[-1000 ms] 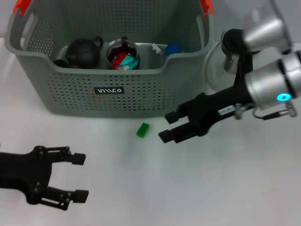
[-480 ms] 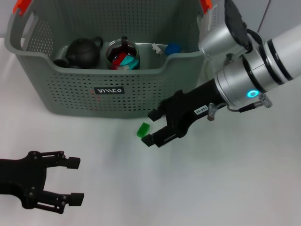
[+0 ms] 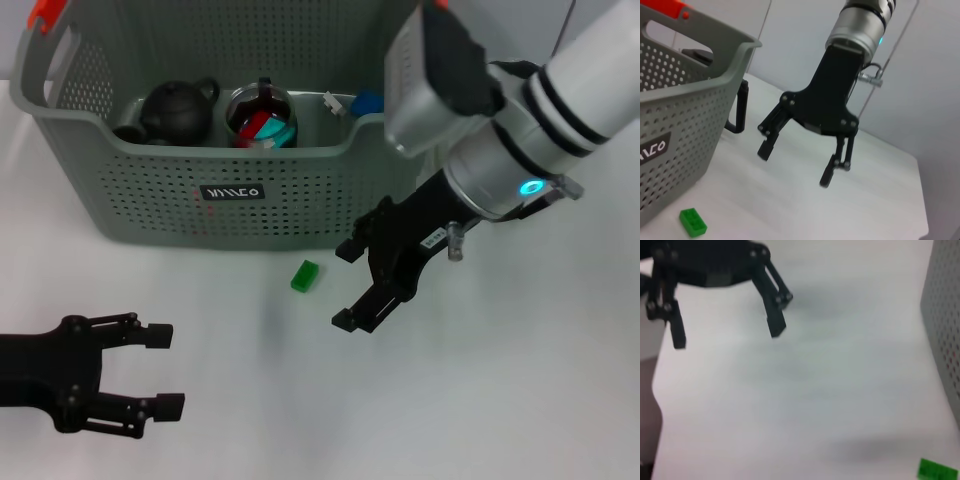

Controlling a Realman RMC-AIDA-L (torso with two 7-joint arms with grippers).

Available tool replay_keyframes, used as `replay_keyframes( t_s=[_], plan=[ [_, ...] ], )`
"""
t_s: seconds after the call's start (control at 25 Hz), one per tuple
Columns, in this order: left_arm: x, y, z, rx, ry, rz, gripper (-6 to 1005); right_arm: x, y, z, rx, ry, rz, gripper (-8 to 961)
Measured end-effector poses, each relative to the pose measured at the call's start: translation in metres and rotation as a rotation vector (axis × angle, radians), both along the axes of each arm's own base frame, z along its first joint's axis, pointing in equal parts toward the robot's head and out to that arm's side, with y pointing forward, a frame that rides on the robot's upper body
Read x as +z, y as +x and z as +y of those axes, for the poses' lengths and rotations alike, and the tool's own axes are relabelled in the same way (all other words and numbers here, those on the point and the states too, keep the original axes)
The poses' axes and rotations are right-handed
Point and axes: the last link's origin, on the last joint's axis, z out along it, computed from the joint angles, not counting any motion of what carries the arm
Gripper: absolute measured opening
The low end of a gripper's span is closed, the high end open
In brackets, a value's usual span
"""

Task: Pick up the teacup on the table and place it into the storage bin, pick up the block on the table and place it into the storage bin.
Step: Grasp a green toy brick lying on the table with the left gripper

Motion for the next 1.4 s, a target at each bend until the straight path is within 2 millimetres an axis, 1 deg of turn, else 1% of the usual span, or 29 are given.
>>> replay_keyframes(
  t_s=[0.2, 0.52, 0.8, 1.08, 1.4],
  plan=[
    [-0.003, -0.001, 0.0, 0.012, 0.002, -0.017, 947, -0.012, -0.007, -0.001, 0.071, -0.009, -0.066, 944],
    [-0.005, -0.003, 0.002, 0.031, 0.054, -0.052, 948, -0.04, -0.006, -0.004, 0.19, 0.002, -0.193, 944],
    [-0.006, -0.004, 0.002, 0.04, 0.064, -0.066, 948, -0.053, -0.007, -0.004, 0.254, 0.035, -0.22, 945],
    [-0.007, -0.005, 0.001, 0.037, 0.064, -0.064, 948, -0.061, -0.009, -0.003, 0.195, 0.073, -0.148, 944],
    [-0.007, -0.005, 0.002, 0.023, 0.071, -0.059, 948, -0.063, 0.003, 0.007, 0.061, 0.168, -0.138, 945]
  ],
)
